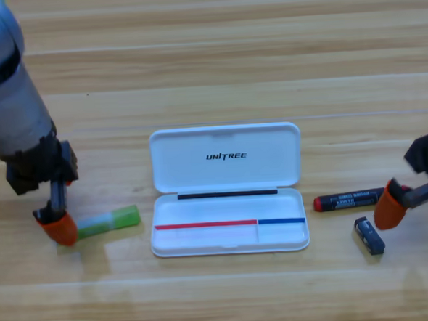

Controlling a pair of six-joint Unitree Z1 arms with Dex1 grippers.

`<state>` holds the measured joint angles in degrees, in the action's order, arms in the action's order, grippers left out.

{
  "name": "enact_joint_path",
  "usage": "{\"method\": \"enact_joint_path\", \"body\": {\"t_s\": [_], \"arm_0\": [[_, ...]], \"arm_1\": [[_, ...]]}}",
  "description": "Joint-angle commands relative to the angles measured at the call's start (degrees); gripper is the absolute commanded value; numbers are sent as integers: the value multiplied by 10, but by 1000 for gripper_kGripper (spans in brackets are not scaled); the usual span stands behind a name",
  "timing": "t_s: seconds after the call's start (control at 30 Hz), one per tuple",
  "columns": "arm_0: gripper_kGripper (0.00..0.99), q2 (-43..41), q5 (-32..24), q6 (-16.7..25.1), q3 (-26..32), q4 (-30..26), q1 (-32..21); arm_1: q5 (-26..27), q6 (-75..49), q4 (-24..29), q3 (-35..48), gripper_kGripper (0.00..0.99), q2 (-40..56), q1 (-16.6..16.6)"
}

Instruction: Clean up eraser and pencils

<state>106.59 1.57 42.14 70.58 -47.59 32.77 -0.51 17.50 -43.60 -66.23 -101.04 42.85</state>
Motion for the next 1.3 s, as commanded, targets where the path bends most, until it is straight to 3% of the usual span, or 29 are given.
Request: {"method": "enact_joint_path", "body": {"t_s": [0.03,0.63,0.77,0.9,1.0,1.07,1.2,1.27,1.3], "arm_0": [[989,44,-13,20,-34,31,-9],[986,107,-16,24,-51,110,-9],[916,107,-16,19,-51,125,-9],[785,115,-9,19,-43,122,-9],[638,122,-8,22,-40,118,-9],[485,121,-10,29,-40,118,-9],[0,108,-9,45,-38,111,-9],[0,96,-7,45,-30,99,-9],[0,89,-5,44,-27,94,-9]], "arm_1": [[-4,33,32,-3,934,-85,-2],[-13,49,37,-18,813,-148,11],[-6,49,43,-18,808,-154,21],[0,48,47,-21,784,-159,30],[16,47,47,-22,571,-160,36],[21,45,47,-23,423,-162,40],[17,38,48,-24,126,-171,43],[13,38,48,-22,0,-175,43],[13,38,49,-22,0,-177,43]]}}
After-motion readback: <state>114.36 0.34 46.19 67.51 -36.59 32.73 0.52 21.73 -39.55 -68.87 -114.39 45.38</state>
